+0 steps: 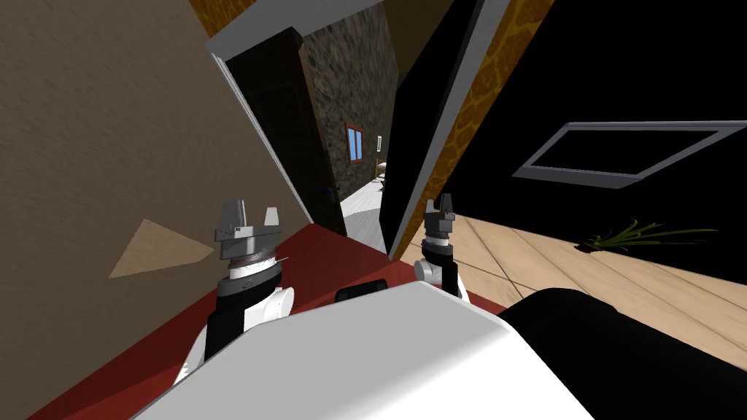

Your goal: Push the door open

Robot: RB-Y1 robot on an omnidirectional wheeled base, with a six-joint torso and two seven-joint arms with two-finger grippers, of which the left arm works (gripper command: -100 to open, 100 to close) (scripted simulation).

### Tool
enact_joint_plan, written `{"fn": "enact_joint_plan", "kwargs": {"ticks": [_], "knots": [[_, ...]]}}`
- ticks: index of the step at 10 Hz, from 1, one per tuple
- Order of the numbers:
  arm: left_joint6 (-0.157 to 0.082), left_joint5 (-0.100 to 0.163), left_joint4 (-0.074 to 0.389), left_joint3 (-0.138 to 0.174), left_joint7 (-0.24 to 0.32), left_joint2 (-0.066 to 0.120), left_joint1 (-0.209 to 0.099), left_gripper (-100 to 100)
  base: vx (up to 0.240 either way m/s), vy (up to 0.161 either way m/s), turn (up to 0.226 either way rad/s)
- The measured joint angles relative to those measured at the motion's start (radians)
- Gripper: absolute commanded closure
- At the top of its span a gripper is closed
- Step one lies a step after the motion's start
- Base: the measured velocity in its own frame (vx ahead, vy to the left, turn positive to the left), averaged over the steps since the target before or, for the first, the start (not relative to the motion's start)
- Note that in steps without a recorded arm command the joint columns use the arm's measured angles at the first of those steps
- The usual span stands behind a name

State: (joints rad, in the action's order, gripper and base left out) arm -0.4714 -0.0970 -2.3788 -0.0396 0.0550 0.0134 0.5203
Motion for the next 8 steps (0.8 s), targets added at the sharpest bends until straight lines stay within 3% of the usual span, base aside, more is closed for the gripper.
{"fn": "enact_joint_plan", "kwargs": {"ticks": [1,4,8], "knots": [[-0.011,0.009,0.013,-0.010,-0.002,0.013,0.000,-100,0.230,0.048,-0.003],[-0.008,0.037,0.038,-0.040,-0.010,0.049,-0.009,-100,0.220,0.086,-0.013],[-0.024,0.101,0.097,-0.106,-0.027,0.131,-0.015,-100,0.225,0.099,-0.014]]}}
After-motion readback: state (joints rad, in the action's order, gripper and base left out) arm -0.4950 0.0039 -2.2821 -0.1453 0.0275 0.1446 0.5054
